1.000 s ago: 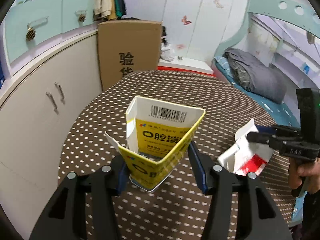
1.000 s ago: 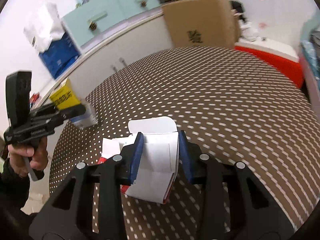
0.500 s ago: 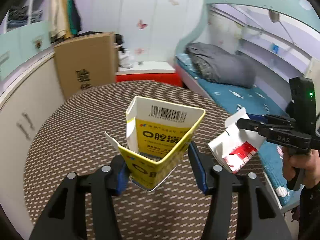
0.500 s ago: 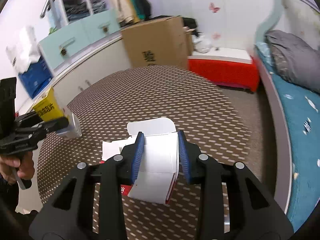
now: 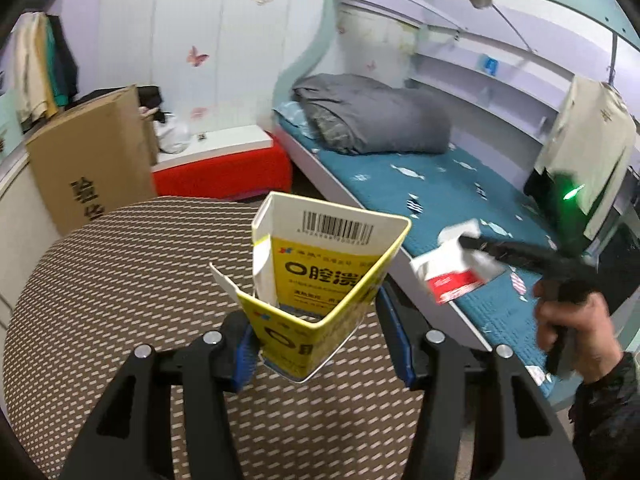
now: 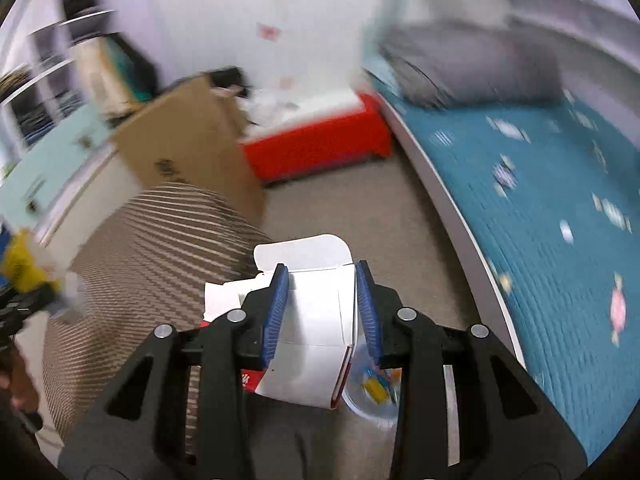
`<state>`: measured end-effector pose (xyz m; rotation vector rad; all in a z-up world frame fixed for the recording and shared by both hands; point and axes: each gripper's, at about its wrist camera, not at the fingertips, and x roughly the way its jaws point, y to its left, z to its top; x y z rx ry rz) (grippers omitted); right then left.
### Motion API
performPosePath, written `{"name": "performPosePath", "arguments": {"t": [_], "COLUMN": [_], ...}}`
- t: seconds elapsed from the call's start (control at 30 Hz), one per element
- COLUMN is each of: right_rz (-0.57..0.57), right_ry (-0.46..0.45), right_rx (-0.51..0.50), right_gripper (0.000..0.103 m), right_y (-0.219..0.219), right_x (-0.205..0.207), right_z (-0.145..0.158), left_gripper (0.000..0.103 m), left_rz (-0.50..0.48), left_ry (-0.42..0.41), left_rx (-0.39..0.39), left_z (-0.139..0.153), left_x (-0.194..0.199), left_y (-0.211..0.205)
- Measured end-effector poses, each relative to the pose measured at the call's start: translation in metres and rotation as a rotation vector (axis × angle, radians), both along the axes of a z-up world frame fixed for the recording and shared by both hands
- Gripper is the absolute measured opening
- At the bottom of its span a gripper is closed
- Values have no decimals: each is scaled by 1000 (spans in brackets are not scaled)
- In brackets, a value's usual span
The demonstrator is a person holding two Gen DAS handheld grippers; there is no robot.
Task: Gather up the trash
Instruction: 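Carry the yellow box and white-red box to the wastebasket and release both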
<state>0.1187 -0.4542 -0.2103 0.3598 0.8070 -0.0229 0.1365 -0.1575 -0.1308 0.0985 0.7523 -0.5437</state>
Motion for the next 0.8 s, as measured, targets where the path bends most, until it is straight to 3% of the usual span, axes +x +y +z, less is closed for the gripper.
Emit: {"name": "performPosePath", "arguments": {"t": [0.2, 0.27, 0.33, 0.43, 0.57, 0.8], "right_rz": [-95, -113, -140, -203, -246, -308], "right_ry": [179, 234, 284, 312, 264, 118], "right_rx": [85, 132, 159, 240, 262, 256], "right_gripper": [35, 43, 75, 76, 85, 92], "right_y": [-40, -48, -47, -59, -73, -98], "right_x": [21, 31, 41, 38, 18, -19], "right_z": [-95, -125, -148, -171, -164, -112], "left_gripper": [53, 53, 53, 53, 53, 54], "left_rz": [-69, -88, -108, -134, -174, -244], "left_ry": [30, 41, 54, 84, 112, 202], "left_rx": [34, 45, 57, 66, 83, 139], "left_z": [-12, -17, -23, -35, -51, -87], "left_x": [6, 9, 13, 21, 29, 43], "left_y": [-61, -76, -93, -116, -142, -196]}}
